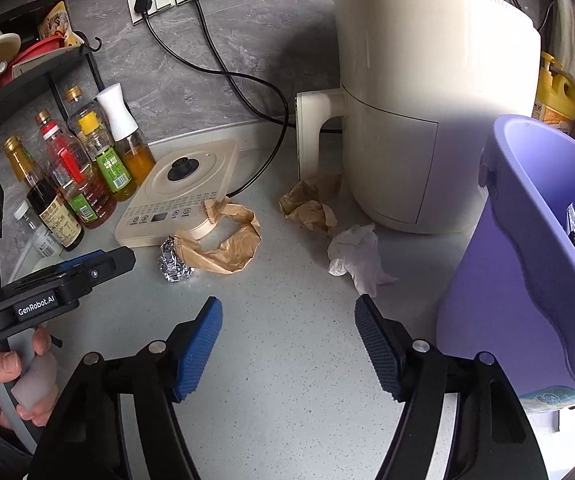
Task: Collect trash
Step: 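Grasp the foil ball with the left gripper while the right grasps the white tissue, then carry the foil ball and tissue over the purple bucket with both grippers, then open both grippers to drop the foil ball and tissue into the bucket, then grasp a brown paper scrap with the left gripper while the right grasps another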
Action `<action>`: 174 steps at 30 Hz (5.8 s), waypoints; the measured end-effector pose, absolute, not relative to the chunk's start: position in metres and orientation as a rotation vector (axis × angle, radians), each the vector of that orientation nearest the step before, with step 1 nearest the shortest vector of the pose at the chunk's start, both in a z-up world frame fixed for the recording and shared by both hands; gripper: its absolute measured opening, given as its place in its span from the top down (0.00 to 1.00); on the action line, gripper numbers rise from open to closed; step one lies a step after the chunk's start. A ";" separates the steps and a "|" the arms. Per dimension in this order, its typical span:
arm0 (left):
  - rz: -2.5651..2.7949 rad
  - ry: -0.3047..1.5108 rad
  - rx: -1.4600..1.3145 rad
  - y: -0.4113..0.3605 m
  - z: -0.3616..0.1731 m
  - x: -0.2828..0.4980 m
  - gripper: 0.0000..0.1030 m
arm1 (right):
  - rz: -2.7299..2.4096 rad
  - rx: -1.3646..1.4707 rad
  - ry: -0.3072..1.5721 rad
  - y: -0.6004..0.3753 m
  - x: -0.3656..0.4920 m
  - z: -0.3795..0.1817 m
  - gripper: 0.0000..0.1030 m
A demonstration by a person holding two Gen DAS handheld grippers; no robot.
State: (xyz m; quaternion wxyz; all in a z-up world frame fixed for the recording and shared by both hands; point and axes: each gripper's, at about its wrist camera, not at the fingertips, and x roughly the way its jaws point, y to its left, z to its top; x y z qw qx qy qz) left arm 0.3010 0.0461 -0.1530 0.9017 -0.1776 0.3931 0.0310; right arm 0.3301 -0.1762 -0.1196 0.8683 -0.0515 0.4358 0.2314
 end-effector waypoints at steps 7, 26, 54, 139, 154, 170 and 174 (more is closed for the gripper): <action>0.052 0.862 -0.385 0.054 -0.178 0.324 0.50 | 0.436 -0.204 0.937 -0.160 0.365 -0.138 0.39; 0.071 0.846 -0.428 0.061 -0.190 0.339 0.61 | 0.351 -0.342 1.000 -0.142 0.441 -0.190 0.38; 0.155 0.617 -0.327 0.024 -0.064 0.264 0.61 | 0.666 -0.221 0.778 -0.165 0.338 -0.050 0.86; 0.043 0.669 -0.281 -0.034 -0.072 0.287 0.06 | 0.464 -0.039 0.645 -0.287 0.312 -0.013 0.08; 0.040 0.785 -0.355 0.004 -0.118 0.300 0.56 | 0.642 -0.149 0.753 -0.206 0.322 -0.054 0.53; 0.030 0.883 -0.442 0.021 -0.185 0.364 0.76 | 0.636 -0.205 0.950 -0.149 0.397 -0.116 0.86; 0.047 0.875 -0.487 0.027 -0.195 0.364 0.91 | 0.643 -0.220 0.993 -0.139 0.412 -0.133 0.75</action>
